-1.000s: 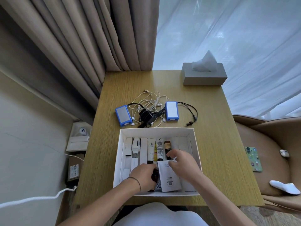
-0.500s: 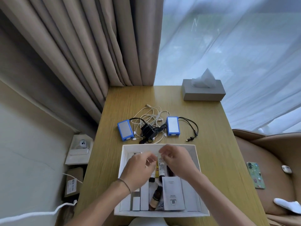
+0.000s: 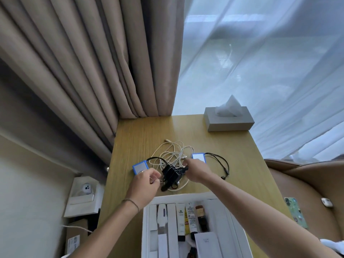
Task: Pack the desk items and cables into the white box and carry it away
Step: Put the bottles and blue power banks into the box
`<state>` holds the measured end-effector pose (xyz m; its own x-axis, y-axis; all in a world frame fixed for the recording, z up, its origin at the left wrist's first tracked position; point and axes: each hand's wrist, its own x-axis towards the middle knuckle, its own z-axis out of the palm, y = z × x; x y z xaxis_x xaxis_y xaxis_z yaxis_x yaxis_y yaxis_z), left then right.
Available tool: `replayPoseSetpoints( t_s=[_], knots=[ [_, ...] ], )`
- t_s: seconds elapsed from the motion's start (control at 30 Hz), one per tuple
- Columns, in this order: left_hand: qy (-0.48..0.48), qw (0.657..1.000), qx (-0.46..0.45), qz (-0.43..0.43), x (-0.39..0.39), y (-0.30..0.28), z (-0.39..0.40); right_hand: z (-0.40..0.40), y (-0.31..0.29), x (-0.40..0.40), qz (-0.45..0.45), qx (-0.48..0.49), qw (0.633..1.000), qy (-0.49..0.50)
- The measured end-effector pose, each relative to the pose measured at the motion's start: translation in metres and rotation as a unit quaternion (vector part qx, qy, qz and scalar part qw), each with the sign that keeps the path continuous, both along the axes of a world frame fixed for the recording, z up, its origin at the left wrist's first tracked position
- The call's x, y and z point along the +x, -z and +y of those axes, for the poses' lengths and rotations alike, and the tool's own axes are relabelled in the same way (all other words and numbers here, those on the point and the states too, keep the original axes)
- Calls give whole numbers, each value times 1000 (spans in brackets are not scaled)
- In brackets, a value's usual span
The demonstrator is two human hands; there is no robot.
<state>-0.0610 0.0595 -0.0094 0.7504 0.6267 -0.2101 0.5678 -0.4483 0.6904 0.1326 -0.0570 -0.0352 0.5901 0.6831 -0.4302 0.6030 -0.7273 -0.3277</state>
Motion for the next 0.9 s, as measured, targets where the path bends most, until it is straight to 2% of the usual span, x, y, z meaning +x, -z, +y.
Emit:
replayPoseSetpoints(
  t_s=[0.17, 0.33, 0.5, 0.67, 0.9],
  knots=[
    [-13, 1000, -2, 27, -4, 22, 31, 19, 21, 8, -51, -69, 993, -82],
    [-59, 994, 20, 92, -7, 45, 60, 20, 35, 14, -154, -126, 968, -150],
    [-113, 981, -15, 156, -5, 64, 77, 16, 44, 19, -163, -139, 955, -205],
    [-140, 973, -46, 176, -1, 77, 81, 4, 35, 17, -132, -142, 965, -175],
    [-180, 964, -88, 173, 19, 89, 74, -13, -28, 24, -67, -69, 991, -91]
  ],
)
